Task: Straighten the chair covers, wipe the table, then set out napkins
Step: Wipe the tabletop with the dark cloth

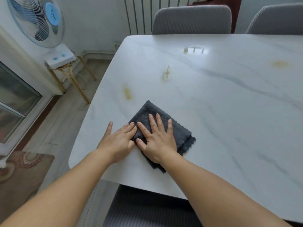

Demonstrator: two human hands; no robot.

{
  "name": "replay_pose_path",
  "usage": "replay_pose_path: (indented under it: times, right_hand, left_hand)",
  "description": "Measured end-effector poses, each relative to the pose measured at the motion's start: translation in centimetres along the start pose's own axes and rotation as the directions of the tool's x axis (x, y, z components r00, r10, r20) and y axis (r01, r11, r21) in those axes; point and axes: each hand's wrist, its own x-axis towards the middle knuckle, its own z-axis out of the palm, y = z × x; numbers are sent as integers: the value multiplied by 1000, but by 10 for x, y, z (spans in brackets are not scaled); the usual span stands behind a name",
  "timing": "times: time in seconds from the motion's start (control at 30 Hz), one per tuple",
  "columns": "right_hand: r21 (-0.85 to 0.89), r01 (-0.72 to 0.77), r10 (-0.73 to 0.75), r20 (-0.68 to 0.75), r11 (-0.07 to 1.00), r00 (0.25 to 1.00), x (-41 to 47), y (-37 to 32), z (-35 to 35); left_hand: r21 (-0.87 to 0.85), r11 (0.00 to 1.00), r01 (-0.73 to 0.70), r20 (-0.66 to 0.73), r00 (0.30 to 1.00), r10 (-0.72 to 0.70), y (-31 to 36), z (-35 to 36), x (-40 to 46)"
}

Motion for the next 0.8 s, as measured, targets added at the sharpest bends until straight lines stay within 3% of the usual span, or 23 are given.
replay_pose_path:
  times: [0.17,0.37,0.57,0.8]
  right_hand:
    - [-24,172,-172,26,985,985,-1,-47,11]
    - [-76,290,-288,41,954,957,-23,-22,11]
    - [-88,254,-251,43,963,967,-80,13,16]
    - [-46,183,-181,34,982,983,-103,-4,24]
  left_hand:
    - [-125,985,118,15,993,-117,-38,24,-49]
    - [-139,981,134,6,991,-134,-8,37,-61]
    - [-109,993,41,19,999,-39,41,44,-82]
    - [-105,991,84,32,996,-81,48,55,-103]
